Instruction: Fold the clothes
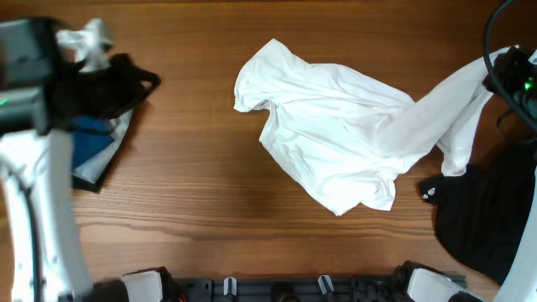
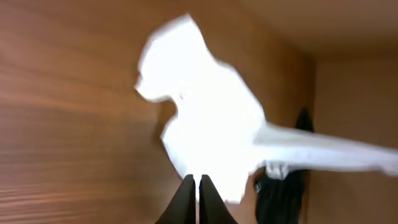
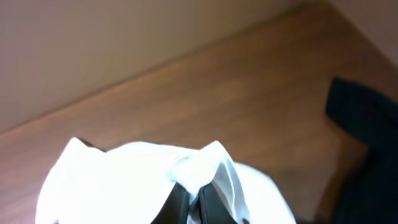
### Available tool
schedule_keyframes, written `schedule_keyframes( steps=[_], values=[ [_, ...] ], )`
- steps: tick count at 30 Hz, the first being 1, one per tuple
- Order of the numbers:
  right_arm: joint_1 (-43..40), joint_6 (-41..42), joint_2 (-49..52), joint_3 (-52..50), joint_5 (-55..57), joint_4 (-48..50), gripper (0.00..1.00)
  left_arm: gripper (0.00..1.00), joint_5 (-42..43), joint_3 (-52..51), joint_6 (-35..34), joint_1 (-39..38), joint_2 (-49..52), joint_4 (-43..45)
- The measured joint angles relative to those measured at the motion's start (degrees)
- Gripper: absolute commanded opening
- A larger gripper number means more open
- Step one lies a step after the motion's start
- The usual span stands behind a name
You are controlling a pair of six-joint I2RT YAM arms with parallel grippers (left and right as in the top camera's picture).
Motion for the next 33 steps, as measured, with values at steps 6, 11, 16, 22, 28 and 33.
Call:
schedule_keyframes(
  steps=[6,11,16,22,28,33],
  values=[
    [0.0,0.0,1.9,0.0,4.1,-2.8,0.04,0.42,-1.0,0.1,-0.4,-19.3,18.2,-1.7],
    [0.0,0.0,2.0,0.0,4.5,-3.4,0.05,0.44,-2.6,-0.2,-5.1,-36.5,34.1,-1.7],
    [0.0,0.0,3.1,0.0,4.7,-4.5,0.05,0.61,-7.6,-0.6,-14.0,-46.2,38.4,0.5],
    [0.0,0.0,3.2,0.0,4.8,-4.5,0.05,0.67,-10.2,-6.8,-25.3,-51.4,38.4,12.2],
    [0.0,0.0,3.2,0.0,4.8,-4.9,0.05,0.74,-11.7,-10.9,-32.0,-52.9,38.5,18.1],
    [0.0,0.0,3.2,0.0,4.8,-4.9,0.04,0.55,-11.9,-12.0,-34.8,-54.1,37.7,24.9]
  ],
)
